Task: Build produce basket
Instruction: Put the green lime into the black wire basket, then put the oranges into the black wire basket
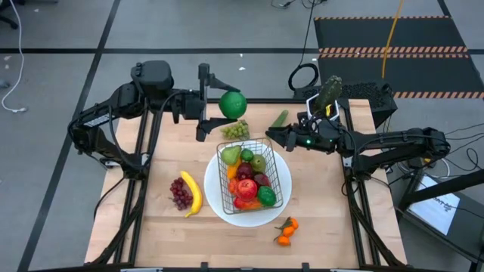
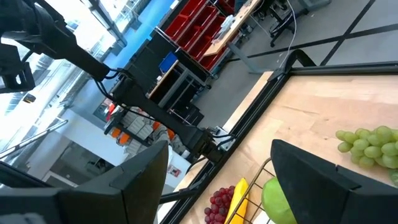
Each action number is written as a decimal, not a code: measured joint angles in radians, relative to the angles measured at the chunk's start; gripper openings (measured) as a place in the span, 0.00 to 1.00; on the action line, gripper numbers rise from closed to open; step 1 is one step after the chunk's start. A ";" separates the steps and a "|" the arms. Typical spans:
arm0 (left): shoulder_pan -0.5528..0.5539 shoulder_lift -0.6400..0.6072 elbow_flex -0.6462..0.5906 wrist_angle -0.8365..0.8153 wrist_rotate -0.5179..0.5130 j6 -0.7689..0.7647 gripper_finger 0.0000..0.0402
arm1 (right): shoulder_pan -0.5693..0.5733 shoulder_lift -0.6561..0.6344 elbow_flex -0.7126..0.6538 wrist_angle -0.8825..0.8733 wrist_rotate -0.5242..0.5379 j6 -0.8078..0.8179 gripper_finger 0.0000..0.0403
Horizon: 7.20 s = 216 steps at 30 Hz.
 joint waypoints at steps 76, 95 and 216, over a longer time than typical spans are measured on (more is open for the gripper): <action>-0.185 0.210 -0.002 -0.437 -0.020 -1.271 0.87 | -0.006 0.000 0.000 -0.166 -0.765 -0.175 0.69; -0.216 0.505 -0.004 -0.349 -0.085 -1.402 0.87 | -0.008 -0.090 0.000 -0.427 -0.815 -0.114 0.69; -0.502 0.238 -0.005 -0.629 -0.530 -1.894 0.49 | 0.685 0.315 -0.382 0.012 -0.234 -0.527 0.84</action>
